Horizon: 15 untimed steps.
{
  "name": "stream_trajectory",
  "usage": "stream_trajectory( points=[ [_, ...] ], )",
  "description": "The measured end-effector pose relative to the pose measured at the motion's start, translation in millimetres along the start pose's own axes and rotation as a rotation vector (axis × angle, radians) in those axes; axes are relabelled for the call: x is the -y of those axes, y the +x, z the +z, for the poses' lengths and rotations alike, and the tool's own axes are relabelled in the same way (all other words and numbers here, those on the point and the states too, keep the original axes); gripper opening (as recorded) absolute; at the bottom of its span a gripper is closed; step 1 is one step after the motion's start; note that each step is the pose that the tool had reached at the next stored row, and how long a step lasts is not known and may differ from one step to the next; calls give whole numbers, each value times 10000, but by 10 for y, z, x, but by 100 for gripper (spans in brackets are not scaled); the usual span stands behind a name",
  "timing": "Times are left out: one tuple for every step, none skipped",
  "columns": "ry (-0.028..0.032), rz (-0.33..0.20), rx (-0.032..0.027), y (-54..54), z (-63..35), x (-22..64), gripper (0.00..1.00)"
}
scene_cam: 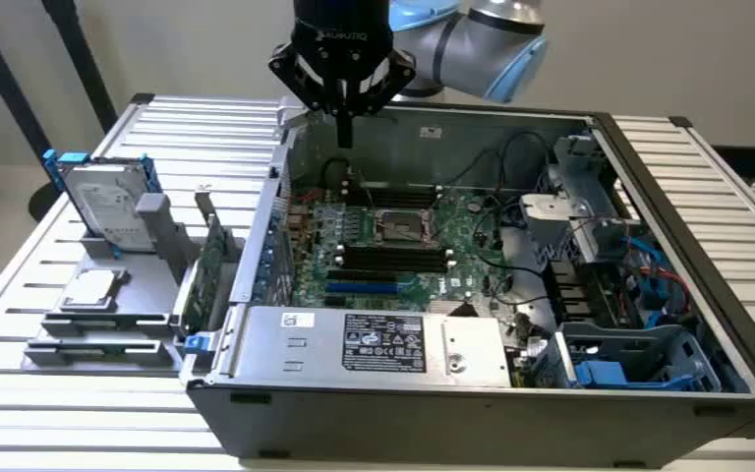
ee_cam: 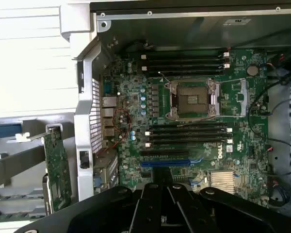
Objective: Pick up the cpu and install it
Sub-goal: 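Reach for the cpu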
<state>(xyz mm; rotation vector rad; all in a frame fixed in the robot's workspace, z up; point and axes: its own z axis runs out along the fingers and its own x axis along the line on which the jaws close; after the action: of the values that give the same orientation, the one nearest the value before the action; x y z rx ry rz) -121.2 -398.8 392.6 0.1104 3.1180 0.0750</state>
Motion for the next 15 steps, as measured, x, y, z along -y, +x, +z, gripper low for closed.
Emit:
stream_trajectory(
  points=[
    [0, 0, 0, 0, 0, 0, 11],
    [0, 0, 0, 0, 0, 0, 11],
    [0, 0, 0, 0, 0, 0, 11],
    [0, 0, 0, 0, 0, 0, 11],
    [0, 0, 0, 0, 0, 0, 11],
    [0, 0, 0, 0, 0, 0, 11],
    [0, 0, 0, 0, 0, 0, 11],
    [0, 0, 0, 0, 0, 0, 11],
    [0, -1, 1, 1, 0, 0, 11],
    [2, 0, -2, 18, -1, 1, 11],
    [3, 0, -2, 59, -2, 4, 11],
    [1, 0, -1, 105, -1, 8, 11],
    [1, 2, 0, 151, -1, 11, 11],
    [0, 0, -1, 197, -1, 14, 11],
    [0, 0, 0, 239, -1, 17, 11]
  ],
)
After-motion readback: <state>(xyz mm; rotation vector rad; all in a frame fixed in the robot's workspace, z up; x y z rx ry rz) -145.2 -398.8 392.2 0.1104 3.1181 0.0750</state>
